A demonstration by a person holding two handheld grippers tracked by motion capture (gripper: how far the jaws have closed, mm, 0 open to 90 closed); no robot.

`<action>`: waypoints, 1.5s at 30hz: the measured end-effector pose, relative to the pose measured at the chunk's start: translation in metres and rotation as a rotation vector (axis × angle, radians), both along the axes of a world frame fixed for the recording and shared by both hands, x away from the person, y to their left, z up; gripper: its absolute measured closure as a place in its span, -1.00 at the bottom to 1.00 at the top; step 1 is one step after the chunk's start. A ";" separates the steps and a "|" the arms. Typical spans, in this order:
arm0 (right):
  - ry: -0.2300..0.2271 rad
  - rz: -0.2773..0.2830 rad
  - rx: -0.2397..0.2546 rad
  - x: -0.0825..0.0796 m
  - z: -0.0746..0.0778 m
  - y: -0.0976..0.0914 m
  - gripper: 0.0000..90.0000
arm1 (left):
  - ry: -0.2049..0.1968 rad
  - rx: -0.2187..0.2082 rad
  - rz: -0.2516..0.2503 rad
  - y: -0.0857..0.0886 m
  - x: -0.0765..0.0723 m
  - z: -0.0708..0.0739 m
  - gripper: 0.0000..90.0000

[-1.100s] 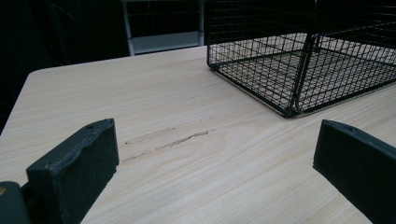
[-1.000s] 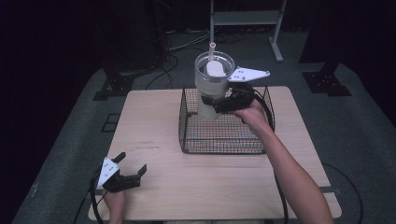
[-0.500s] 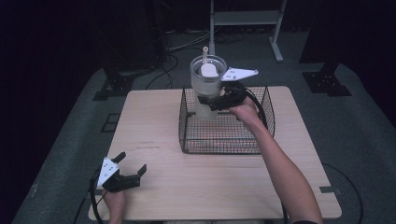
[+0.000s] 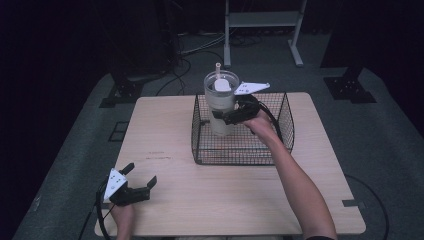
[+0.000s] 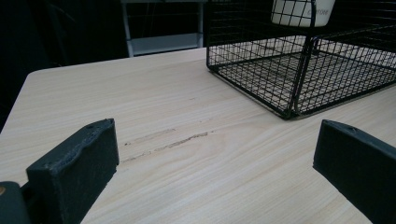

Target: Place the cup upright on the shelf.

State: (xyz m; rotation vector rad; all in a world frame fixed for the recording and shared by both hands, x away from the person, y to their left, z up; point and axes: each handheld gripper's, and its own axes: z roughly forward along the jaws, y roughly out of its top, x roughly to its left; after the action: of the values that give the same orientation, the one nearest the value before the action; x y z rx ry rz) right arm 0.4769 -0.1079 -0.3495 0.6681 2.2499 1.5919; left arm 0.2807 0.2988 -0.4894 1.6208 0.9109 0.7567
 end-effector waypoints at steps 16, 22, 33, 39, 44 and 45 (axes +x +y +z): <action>0.060 -0.010 -0.052 0.013 -0.031 0.003 -0.80 | -0.002 -0.005 -0.001 0.000 -0.001 0.000 -1.00; 0.076 -0.014 -0.054 0.017 -0.036 0.006 -0.80 | -0.003 -0.005 -0.001 0.000 -0.001 0.000 -1.00; 0.105 -0.013 -0.086 0.025 -0.050 0.011 -0.80 | -0.007 -0.016 -0.002 0.001 -0.001 0.000 -1.00; 0.125 -0.004 -0.123 0.026 -0.055 0.014 -0.80 | -0.006 -0.015 -0.003 0.001 -0.001 0.000 -1.00; 0.137 0.004 -0.148 0.028 -0.060 0.018 -0.80 | -0.007 -0.018 -0.003 0.001 -0.001 0.000 -1.00; 0.137 0.005 -0.147 0.028 -0.061 0.018 -0.80 | -0.007 -0.018 -0.004 0.001 -0.001 0.000 -1.00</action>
State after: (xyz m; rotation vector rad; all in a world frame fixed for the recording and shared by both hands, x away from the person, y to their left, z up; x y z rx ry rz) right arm 0.5048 -0.0895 -0.4108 0.7526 2.4401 1.4039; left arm 0.2798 0.3002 -0.4895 1.6030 0.9069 0.7489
